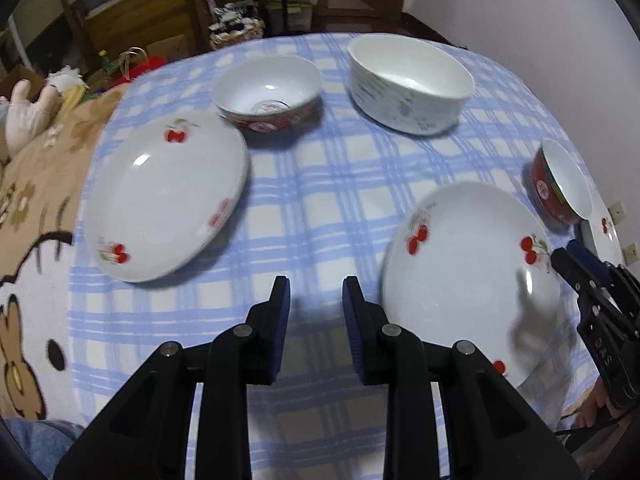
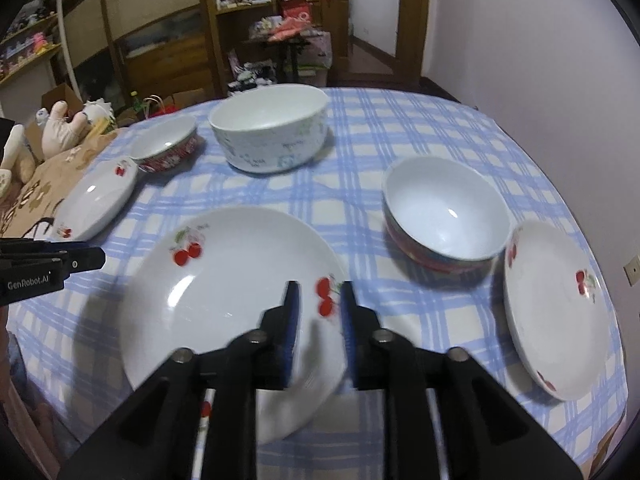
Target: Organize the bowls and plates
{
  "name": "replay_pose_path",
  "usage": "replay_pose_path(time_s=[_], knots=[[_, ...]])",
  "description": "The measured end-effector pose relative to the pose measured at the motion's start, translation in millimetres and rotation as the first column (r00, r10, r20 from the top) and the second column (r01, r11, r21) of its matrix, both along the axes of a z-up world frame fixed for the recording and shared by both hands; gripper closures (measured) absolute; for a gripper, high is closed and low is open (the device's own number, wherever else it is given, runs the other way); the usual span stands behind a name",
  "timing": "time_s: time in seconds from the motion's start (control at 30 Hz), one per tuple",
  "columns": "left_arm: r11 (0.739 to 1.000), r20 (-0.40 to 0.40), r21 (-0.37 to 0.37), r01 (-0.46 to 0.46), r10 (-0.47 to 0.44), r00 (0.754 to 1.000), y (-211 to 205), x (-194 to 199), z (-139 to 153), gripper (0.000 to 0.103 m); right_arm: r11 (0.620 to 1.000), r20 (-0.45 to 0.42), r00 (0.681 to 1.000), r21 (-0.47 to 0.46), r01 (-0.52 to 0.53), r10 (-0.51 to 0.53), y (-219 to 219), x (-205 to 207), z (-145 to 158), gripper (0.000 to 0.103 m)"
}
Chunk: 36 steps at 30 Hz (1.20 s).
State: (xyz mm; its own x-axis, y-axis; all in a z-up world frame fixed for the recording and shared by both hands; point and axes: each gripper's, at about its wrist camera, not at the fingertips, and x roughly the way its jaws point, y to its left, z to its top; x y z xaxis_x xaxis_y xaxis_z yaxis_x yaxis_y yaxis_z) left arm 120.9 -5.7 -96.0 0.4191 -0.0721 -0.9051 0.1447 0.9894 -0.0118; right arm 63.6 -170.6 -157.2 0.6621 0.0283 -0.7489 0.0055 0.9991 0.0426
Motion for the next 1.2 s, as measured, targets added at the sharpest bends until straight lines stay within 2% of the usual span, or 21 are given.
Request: replay_pose_path(time_s=[0.03,0.13,0.3,0.4,0.47,0.53,0.57,0.67,0.87,1.07,1.2], knots=[[1.000,0.008,0.016,-0.004,0.003,1.000,4,1,4,0.072,1.000,0.008,1.000,0.000,-0.011,0.011,4,1,2,0.062],[0.998,0.035,0.053,-0.018,0.016,0.999,17,6,14,0.058,0.999,0.029,0.999,-0.012,-0.045,0.045,18,8,9,0.058],[0.995,0.046,0.100,0.000,-0.004,0.999,35,17,28,0.053,0.996,0.048,0.995,0.001,-0.090,0.090,39,26,17,0.045],[0.997,0.055,0.067,-0.026,0.022,0.998,51,25,38,0.036,0.993,0.055,0.992,0.005,-0.115,0.114,51,38,20,0.038],[0.998,0.068,0.056,-0.023,0.019,0.997,60,31,41,0.032,0.992,0.056,0.991,0.015,-0.126,0.125,59,46,21,0.031],[0.997,0.070,0.071,-0.002,-0.003,0.998,67,40,41,0.028,0.990,0.060,0.989,0.023,-0.137,0.136,67,55,24,0.030],[0.997,0.070,0.081,-0.006,0.000,0.998,71,44,40,0.022,0.990,0.063,0.988,0.024,-0.142,0.140,72,60,25,0.030],[0.994,0.076,0.106,-0.029,0.021,0.997,87,56,36,0.014,0.986,0.060,0.985,0.036,-0.163,0.160,86,75,26,0.030],[0.985,0.055,0.151,-0.084,0.076,0.996,120,78,21,0.013,0.978,0.065,0.980,0.071,-0.195,0.190,117,105,28,0.030],[0.983,0.039,0.108,-0.147,0.144,0.989,149,92,7,0.013,0.969,0.050,0.974,0.101,-0.225,0.221,150,128,18,0.030],[0.977,0.025,0.106,-0.184,0.183,0.983,163,99,-5,0.013,0.964,0.030,0.971,0.121,-0.238,0.236,168,138,7,0.030]])
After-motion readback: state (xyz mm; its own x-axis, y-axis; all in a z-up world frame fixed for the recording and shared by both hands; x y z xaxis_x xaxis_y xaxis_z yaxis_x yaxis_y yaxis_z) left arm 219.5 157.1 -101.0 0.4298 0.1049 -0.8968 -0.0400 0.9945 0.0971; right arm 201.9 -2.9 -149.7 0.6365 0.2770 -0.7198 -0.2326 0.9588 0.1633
